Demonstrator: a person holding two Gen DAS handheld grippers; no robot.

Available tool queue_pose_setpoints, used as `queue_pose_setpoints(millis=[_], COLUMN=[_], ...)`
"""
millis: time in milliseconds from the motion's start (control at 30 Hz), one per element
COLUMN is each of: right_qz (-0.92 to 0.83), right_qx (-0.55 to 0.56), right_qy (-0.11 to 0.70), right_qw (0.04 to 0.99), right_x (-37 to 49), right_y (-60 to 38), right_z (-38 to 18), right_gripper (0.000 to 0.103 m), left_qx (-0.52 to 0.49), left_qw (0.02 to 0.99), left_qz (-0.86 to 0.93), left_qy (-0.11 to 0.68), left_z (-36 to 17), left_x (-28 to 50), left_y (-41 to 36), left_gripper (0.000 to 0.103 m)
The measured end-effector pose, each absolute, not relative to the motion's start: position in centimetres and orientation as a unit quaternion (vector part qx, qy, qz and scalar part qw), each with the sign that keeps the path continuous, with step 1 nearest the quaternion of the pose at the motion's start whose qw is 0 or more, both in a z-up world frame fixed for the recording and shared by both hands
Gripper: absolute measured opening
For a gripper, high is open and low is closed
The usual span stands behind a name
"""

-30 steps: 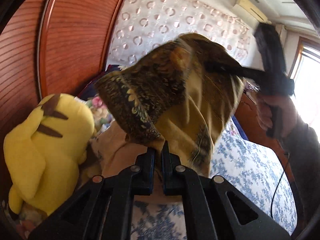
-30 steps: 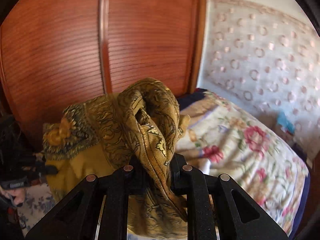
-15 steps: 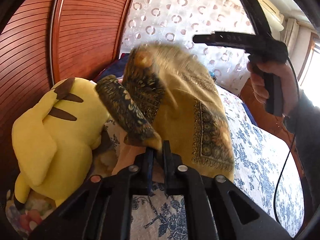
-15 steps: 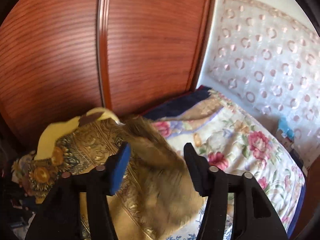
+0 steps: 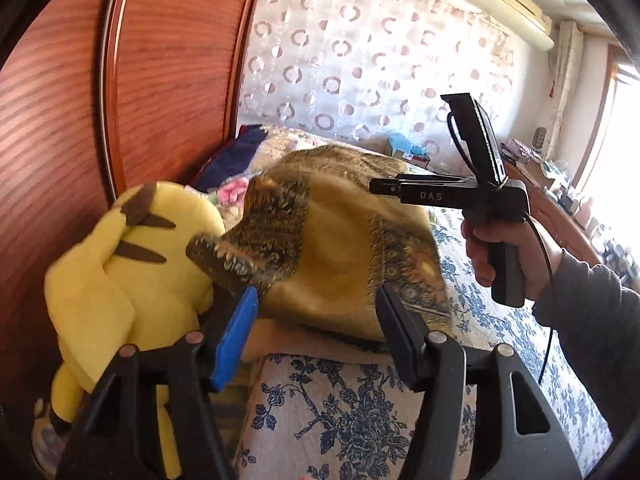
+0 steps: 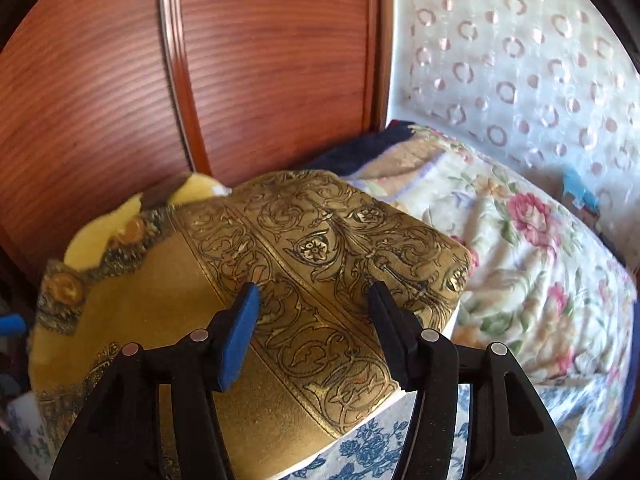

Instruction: Fold small clothes

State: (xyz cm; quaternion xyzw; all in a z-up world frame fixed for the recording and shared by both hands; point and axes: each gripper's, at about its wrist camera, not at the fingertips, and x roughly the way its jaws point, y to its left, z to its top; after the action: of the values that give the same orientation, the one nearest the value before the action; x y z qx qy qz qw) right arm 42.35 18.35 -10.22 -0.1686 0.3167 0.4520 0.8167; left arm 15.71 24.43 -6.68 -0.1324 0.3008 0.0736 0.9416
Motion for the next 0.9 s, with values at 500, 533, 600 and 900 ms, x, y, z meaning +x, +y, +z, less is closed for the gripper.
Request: queue_pose_setpoints(millis=[500,533,600,900], right_qz=[0.411,0.408,0.397,0.32], right_qx=[-0.109,-0.102,-0.093,-0.057], right_qy=[0.282,0.281,0.28,0.265], right_qw=[0.86,0.863,0.869,0.908], right_x=[30.1,29.0,27.1,19.8], right_y=[4.8,3.6,1.5,-7.7], right_z=[-5.0,-4.7,-4.4,-2.9], right_gripper=[0.059,0.061,0.065,0.082], left_qx=[-0.052,-0.048,-0.041,-0.032], left_qw=[0.958,0.959,0.96,0.962], left_qz=[0.066,0.064,0.06,0.024], left_qy=[0.273,0.272,0.272,0.271], left_z=[-2.5,-2.4,-2.1,-1.4], left_x=[12.2,12.0,11.4,10.1], left_y=[17.7,17.2,16.2,11.5], left_gripper=[0.062,0.062,0.062,0.063])
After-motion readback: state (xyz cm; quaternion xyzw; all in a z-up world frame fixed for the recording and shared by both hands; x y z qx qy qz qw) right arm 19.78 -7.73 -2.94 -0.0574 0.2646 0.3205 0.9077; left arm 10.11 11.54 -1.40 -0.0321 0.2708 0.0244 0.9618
